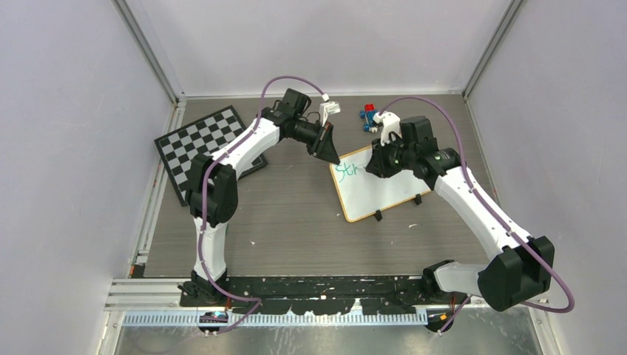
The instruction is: Write a sentence on the whiteboard
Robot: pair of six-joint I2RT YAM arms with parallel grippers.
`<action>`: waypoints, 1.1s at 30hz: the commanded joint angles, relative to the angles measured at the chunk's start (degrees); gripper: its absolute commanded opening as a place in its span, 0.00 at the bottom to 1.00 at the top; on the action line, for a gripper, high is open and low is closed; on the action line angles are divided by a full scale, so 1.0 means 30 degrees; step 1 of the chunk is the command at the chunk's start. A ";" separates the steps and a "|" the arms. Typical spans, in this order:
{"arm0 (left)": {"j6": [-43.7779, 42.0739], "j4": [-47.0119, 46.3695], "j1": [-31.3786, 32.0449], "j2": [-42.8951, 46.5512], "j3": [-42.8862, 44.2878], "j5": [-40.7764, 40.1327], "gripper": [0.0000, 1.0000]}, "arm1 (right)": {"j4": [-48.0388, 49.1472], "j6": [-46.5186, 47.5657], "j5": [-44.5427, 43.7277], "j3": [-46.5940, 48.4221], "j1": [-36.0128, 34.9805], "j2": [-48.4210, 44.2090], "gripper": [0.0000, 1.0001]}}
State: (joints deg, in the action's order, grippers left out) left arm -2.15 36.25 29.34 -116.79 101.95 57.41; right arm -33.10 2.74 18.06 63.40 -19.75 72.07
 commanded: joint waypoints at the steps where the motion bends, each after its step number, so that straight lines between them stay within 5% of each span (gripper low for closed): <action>1: -0.0741 0.1271 0.0471 -0.0296 0.0392 0.0442 0.00 | 0.1287 -0.0203 -0.0895 0.0971 0.0267 0.0067 0.00; 11: -0.2127 0.3096 0.0473 -0.0679 0.1540 0.0080 0.00 | 0.0506 0.0294 0.2225 0.0920 0.0706 -0.0917 0.00; 20: -0.6001 0.9564 0.0456 -0.3305 0.8376 -0.1448 0.00 | -0.0860 0.0836 0.3858 0.1134 0.0835 -0.1625 0.00; 22: -0.5899 0.9872 0.0467 -0.3477 0.8937 -0.1300 0.09 | -0.1036 0.0787 0.3894 0.1090 0.0951 -0.1817 0.00; 26: -0.4440 0.8093 0.0473 -0.2327 0.6986 -0.0257 0.43 | -0.1044 0.0755 0.3069 0.0811 0.1323 -0.2090 0.00; 33: -0.0607 0.0655 0.0473 0.1194 0.0212 0.0050 0.48 | -0.0462 0.0201 0.1557 0.0017 0.1841 -0.2403 0.00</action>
State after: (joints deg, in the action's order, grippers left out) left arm -10.57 51.86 30.85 -120.64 108.38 55.48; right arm -36.53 4.32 25.67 64.29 -14.59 67.02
